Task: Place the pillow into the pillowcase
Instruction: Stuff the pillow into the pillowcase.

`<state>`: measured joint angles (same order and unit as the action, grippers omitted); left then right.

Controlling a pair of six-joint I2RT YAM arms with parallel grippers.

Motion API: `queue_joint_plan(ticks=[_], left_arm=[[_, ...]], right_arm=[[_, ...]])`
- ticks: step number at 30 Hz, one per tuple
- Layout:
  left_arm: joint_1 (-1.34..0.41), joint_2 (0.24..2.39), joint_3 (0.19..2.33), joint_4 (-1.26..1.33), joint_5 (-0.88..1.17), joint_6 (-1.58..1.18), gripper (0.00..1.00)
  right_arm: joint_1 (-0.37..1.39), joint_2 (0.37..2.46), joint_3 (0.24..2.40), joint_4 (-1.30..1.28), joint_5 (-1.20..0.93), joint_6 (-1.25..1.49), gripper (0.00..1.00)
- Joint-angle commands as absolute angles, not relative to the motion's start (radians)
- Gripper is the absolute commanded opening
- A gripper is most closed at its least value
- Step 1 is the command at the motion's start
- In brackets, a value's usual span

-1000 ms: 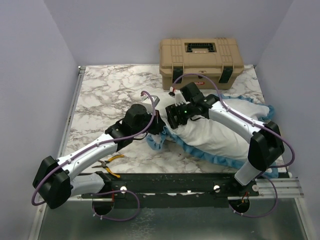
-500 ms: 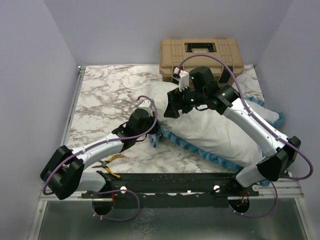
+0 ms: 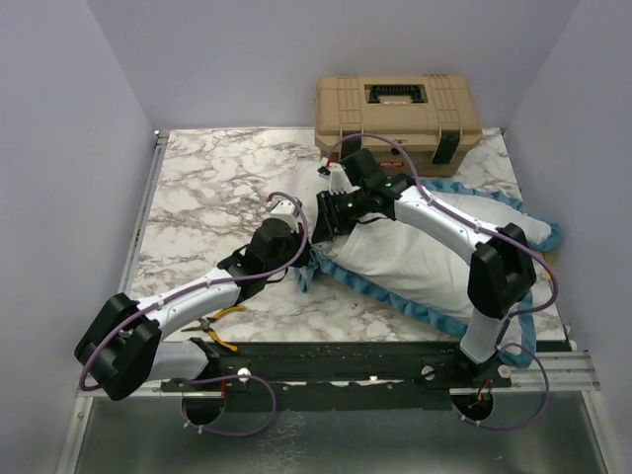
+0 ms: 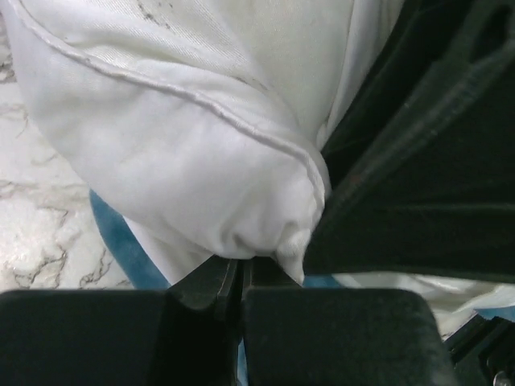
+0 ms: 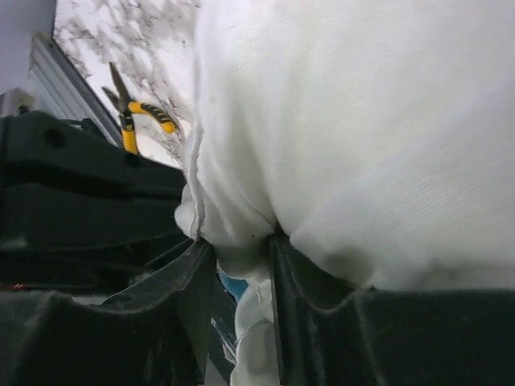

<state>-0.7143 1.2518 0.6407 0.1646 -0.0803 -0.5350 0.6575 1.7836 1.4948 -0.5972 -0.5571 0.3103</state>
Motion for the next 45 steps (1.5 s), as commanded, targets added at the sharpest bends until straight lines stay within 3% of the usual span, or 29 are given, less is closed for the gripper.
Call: queue_joint_plan(ticks=[1,6,11,16,21,26,32,41,45], left_arm=[[-0.708,1.165,0.632,0.223,-0.128,-0.53,0.0],[-0.708,1.097,0.651,0.228,-0.093,-0.471,0.0],[-0.709,1.048,0.686,0.288,0.058,-0.393,0.0],[-0.709,1.068,0.756,0.38,0.315,-0.382,0.0],[-0.74,1.173,0.871,0.396,0.426,-0.411,0.0],[-0.754,1.201,0.889,0.355,0.209,-0.405,0.0],[-0.756,1.204,0.975,-0.002,-0.198,-0.357,0.0],[-0.778,1.241,1.113,-0.328,-0.317,-0.215,0.0],[-0.821,1.258,1.201,-0.448,-0.462,-0.145,0.0]], right_arm=[[0.655,1.846,1.476,-0.694,-0.35,0.331,0.34],[0.655,1.899,1.472,-0.818,-0.108,0.286,0.32],[0.66,1.976,1.451,-0.881,-0.05,0.247,0.31],[0.685,2.002,1.388,-0.846,-0.211,0.208,0.31],[0.687,1.965,1.321,-0.72,-0.574,0.205,0.32],[0.686,1.948,1.268,-0.692,-0.891,0.198,0.32],[0.685,1.896,1.202,-0.876,-0.755,0.175,0.32],[0.667,1.796,1.167,-0.989,-0.409,0.316,0.31],[0.669,1.814,1.185,-1.011,-0.382,0.292,0.31]])
